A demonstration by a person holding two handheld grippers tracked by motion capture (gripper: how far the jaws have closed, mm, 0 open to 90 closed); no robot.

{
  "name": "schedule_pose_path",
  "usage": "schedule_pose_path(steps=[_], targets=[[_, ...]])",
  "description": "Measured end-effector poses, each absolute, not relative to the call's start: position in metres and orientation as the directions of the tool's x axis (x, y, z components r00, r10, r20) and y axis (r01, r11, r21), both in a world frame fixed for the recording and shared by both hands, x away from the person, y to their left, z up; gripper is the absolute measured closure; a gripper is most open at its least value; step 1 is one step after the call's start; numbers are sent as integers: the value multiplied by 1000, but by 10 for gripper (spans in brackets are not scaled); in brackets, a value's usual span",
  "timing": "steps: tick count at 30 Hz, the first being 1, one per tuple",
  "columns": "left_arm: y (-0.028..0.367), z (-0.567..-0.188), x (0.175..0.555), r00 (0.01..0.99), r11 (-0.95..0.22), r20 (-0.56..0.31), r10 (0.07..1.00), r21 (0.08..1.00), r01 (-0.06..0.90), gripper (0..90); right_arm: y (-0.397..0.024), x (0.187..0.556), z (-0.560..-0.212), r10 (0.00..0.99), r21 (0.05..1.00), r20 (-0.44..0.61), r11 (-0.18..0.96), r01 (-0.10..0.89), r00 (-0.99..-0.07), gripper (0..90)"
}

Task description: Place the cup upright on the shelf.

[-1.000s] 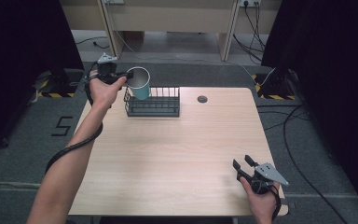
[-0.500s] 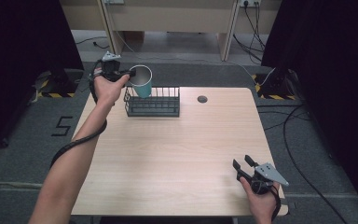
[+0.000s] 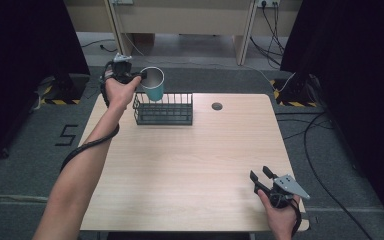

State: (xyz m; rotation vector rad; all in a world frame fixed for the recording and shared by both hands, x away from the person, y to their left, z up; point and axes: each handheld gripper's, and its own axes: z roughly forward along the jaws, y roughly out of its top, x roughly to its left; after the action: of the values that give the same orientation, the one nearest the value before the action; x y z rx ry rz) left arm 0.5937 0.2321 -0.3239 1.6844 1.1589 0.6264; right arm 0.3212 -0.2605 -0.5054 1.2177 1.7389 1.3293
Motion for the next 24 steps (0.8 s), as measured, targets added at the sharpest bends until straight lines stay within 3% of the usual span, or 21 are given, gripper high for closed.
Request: schedule_pose_path(steps=[24], targets=[[230, -341, 613, 377, -86, -106, 920, 885, 457, 825, -261, 321, -507, 923, 952, 59, 62, 299, -381, 453]])
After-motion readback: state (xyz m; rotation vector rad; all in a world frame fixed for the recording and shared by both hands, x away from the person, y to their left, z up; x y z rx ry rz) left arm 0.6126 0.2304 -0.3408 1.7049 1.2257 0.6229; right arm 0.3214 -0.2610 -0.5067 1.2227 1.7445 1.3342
